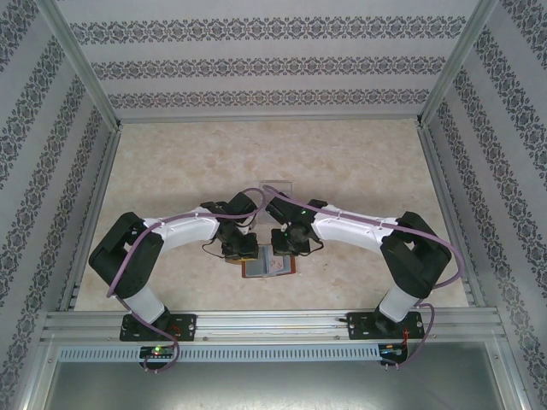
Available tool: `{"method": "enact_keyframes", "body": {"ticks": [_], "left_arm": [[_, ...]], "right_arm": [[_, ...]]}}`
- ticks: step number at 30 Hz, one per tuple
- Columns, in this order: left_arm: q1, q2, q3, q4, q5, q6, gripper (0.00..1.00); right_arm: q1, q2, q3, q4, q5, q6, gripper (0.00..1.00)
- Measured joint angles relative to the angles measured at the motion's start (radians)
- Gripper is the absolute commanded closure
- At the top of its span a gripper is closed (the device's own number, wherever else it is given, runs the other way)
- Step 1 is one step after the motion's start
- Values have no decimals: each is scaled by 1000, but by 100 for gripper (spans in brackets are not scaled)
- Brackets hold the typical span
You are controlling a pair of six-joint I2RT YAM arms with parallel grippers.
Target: Take the credit cards out of the card holder
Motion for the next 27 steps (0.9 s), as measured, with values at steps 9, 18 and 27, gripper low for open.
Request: {"method": "enact_keyframes", "body": {"ticks": [9, 18, 27], "left_arm": [[0, 0, 0, 0, 0, 0, 83], [0, 0, 0, 0, 0, 3, 83], [0, -1, 0, 0, 0, 3, 83]], "right_arm": [[13, 0, 0, 18, -23, 23, 83], [21, 0, 0, 18, -29, 40, 89], [28, -5, 0, 22, -29, 40, 92]]}}
